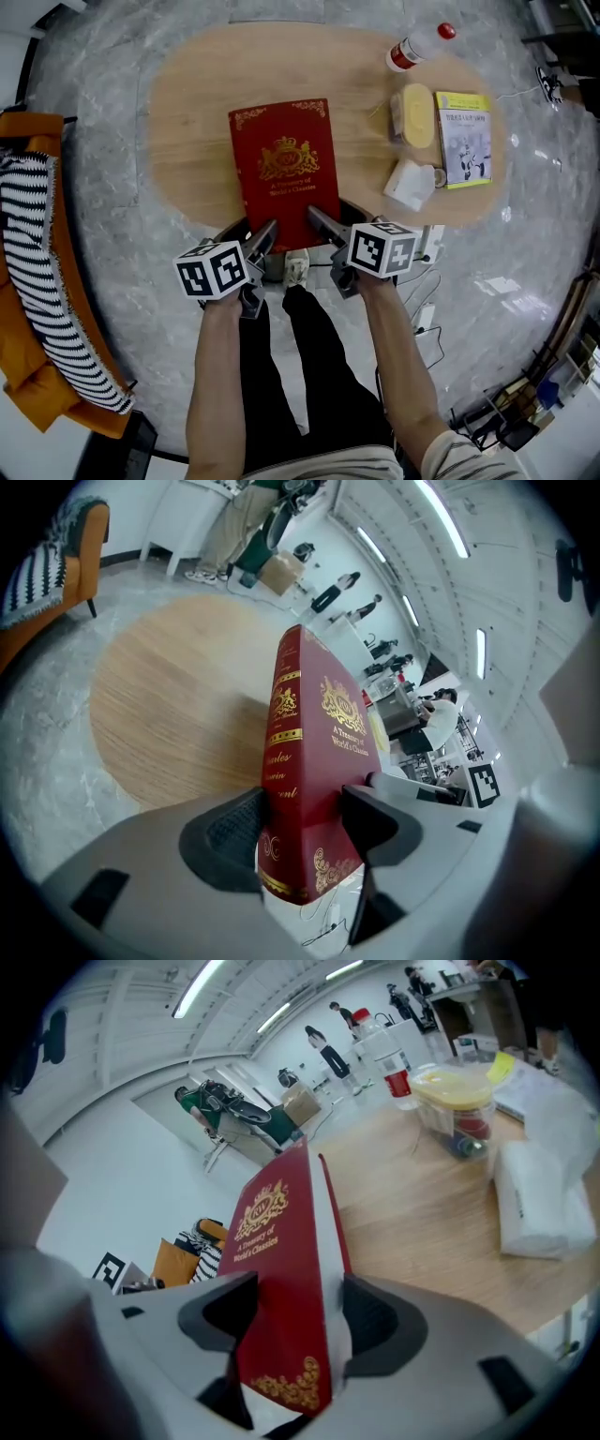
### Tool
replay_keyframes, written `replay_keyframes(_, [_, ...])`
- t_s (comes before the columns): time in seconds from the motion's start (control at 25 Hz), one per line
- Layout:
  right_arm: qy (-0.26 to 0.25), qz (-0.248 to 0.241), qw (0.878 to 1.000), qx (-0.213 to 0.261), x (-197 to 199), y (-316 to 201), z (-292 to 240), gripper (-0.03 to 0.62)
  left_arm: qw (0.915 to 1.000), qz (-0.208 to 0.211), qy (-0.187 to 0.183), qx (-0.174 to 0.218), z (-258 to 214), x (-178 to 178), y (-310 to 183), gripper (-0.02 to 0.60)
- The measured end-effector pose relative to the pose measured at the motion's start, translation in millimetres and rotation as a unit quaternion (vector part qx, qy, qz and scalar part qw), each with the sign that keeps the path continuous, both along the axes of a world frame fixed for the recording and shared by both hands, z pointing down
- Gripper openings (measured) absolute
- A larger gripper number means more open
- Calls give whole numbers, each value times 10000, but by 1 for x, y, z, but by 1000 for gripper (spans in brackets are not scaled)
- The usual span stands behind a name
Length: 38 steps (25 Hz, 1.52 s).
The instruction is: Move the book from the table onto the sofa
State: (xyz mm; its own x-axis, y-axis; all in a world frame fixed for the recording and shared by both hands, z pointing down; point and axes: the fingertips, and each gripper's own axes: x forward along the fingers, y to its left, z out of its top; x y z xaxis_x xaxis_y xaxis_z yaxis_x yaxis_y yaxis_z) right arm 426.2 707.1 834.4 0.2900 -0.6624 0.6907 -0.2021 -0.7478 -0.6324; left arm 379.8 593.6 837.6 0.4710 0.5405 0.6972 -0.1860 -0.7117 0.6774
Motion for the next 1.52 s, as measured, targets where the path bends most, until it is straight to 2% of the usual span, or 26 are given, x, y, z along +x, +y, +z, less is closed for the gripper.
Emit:
replay_keyframes(0.2, [226, -183, 9996, -40, -5, -14, -30, 298, 9996, -218, 157, 24, -27, -10, -11, 268])
replay_keyframes(0.52, [342, -148, 9993, -39, -38, -10, -85, 298, 9992, -248, 309, 35, -82, -40, -7, 268])
replay_keyframes(0.8, [475, -525, 9975, -73, -50, -38, -150, 298, 9972, -646, 382, 14, -146, -62, -30, 268])
replay_keyframes(1.0, [585, -742, 9955, 80, -55, -46, -195, 298, 9951, -808, 525, 202, -192, -70, -37, 268])
replay_keyframes(1.28, [805, -1238, 9889, 158, -71, -108, -262, 298, 9890, -1263, 727, 250, -259, -96, -90, 268])
replay_keyframes(1.52, [940, -1887, 9772, 255, -98, -161, -297, 298, 9795, -1782, 866, 356, -293, -132, -131, 268])
